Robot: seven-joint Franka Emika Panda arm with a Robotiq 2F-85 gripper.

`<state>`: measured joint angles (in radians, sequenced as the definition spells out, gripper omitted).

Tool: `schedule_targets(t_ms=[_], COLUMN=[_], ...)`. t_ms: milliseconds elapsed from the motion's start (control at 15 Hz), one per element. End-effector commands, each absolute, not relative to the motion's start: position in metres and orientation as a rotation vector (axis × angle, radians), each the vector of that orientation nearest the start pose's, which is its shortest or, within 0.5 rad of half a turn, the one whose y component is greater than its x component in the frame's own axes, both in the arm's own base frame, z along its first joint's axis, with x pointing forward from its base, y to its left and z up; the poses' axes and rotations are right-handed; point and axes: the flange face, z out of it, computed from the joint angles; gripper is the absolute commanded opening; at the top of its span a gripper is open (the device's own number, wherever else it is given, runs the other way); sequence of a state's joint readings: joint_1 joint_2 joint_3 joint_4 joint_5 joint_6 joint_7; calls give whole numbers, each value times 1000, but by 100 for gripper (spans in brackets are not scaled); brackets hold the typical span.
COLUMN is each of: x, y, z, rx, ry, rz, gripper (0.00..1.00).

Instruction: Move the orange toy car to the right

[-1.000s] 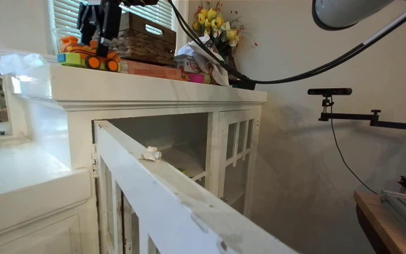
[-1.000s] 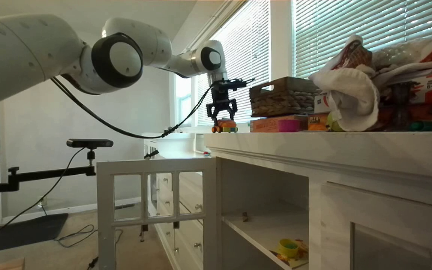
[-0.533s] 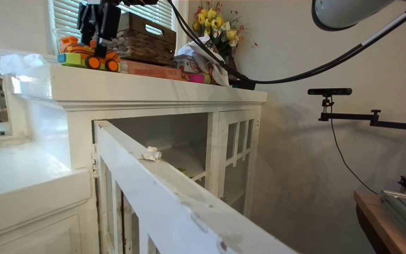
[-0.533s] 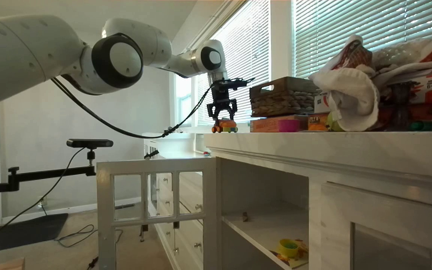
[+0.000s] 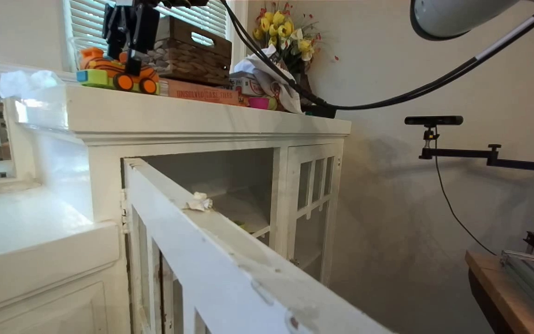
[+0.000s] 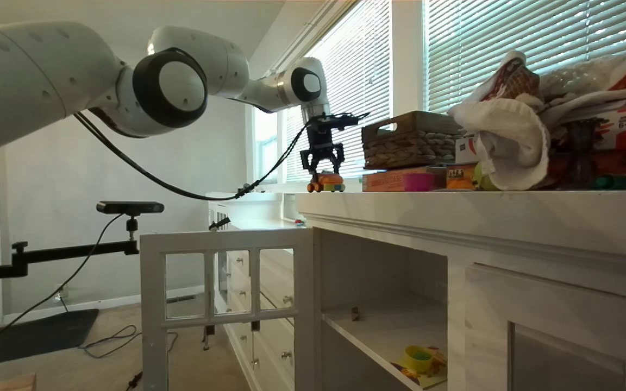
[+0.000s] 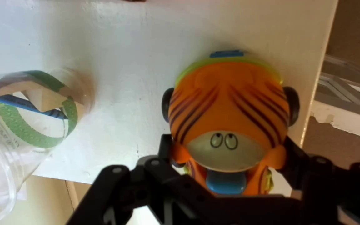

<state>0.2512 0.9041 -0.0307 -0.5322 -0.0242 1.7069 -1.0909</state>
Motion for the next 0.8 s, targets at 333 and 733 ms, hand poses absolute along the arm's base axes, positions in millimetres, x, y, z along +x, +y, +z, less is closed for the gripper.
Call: schedule_targets(t_ms=[333, 733], x=[763, 763], y=[174, 170], z=[520, 520], rx=[-2612, -2611], ry=[-2020, -2017], rz=[-371, -355], gripper=[55, 55])
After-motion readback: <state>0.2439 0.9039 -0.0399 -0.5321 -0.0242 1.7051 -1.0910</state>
